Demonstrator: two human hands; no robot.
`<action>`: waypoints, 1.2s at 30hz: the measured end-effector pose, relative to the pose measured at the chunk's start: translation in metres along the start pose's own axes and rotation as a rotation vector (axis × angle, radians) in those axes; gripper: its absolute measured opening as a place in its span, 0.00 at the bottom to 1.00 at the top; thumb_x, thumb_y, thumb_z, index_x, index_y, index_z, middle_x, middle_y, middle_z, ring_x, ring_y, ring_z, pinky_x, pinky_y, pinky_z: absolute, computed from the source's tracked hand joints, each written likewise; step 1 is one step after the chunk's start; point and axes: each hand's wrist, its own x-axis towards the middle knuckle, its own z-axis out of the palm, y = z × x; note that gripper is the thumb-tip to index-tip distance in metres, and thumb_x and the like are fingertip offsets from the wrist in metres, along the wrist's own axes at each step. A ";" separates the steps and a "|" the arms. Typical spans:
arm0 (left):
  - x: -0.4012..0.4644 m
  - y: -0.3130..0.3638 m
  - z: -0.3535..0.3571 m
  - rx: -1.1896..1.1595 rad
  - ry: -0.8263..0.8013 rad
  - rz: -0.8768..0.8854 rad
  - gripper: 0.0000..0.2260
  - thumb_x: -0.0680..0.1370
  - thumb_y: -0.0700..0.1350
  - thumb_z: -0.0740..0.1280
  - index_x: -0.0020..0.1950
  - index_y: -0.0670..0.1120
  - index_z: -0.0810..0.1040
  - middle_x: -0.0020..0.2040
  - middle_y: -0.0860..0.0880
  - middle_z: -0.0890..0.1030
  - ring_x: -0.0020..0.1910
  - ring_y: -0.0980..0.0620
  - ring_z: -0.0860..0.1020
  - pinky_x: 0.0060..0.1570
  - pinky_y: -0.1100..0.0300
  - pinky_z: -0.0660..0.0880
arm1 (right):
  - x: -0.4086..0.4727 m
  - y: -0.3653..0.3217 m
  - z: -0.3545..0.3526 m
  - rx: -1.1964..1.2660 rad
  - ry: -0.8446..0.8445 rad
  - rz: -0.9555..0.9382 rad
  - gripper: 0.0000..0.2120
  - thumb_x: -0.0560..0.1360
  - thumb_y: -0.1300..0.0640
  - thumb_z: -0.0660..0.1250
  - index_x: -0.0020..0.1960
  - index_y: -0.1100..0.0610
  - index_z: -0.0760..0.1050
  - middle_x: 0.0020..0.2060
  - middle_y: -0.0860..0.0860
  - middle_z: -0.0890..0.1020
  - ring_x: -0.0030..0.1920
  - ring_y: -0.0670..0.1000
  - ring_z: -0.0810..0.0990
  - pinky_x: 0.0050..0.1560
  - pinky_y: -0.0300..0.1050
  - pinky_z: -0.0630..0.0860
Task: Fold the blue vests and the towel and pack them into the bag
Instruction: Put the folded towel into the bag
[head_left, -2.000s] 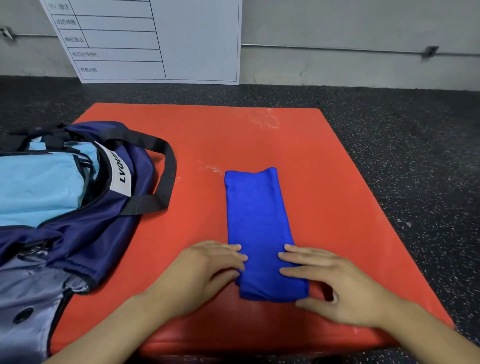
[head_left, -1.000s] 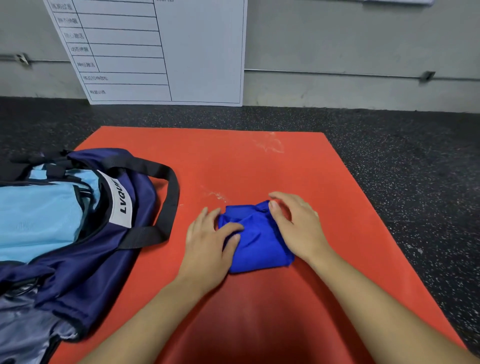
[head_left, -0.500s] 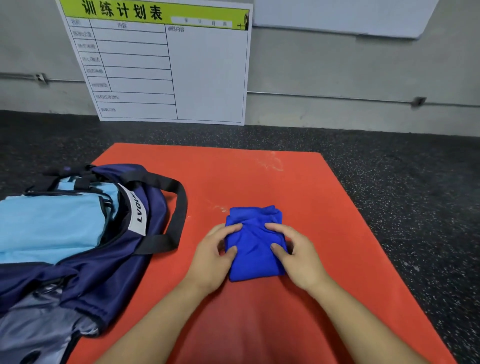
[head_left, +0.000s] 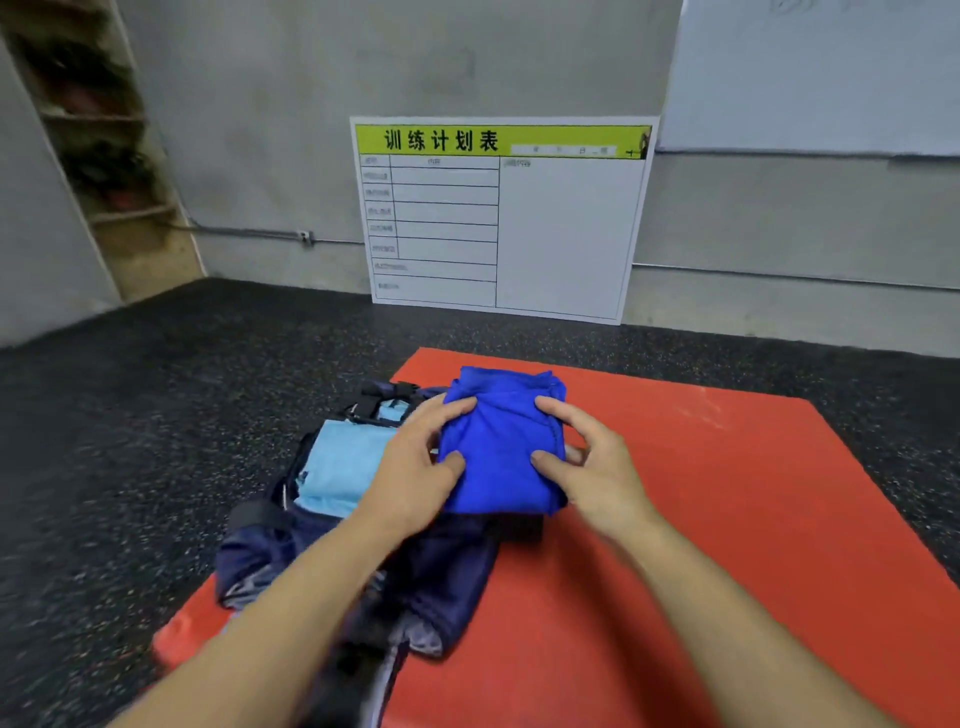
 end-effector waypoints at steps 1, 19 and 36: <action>0.005 -0.004 -0.022 0.030 0.025 -0.017 0.30 0.67 0.37 0.63 0.69 0.51 0.78 0.74 0.49 0.71 0.74 0.54 0.69 0.74 0.48 0.68 | 0.011 -0.003 0.022 -0.017 -0.014 -0.023 0.28 0.75 0.75 0.67 0.68 0.51 0.75 0.62 0.53 0.83 0.54 0.47 0.85 0.52 0.40 0.81; 0.061 -0.091 -0.103 0.929 -0.051 0.134 0.33 0.78 0.58 0.41 0.77 0.49 0.70 0.81 0.49 0.63 0.81 0.47 0.58 0.77 0.49 0.58 | 0.100 0.026 0.172 -0.979 -0.098 -0.264 0.36 0.77 0.39 0.39 0.82 0.48 0.56 0.83 0.53 0.50 0.82 0.56 0.49 0.81 0.53 0.48; 0.058 -0.119 -0.092 0.805 -0.133 -0.006 0.38 0.74 0.61 0.39 0.79 0.49 0.66 0.80 0.49 0.64 0.80 0.49 0.58 0.79 0.50 0.53 | 0.105 0.068 0.174 -1.017 -0.212 -0.228 0.40 0.77 0.35 0.31 0.83 0.51 0.50 0.83 0.54 0.51 0.82 0.55 0.49 0.81 0.47 0.44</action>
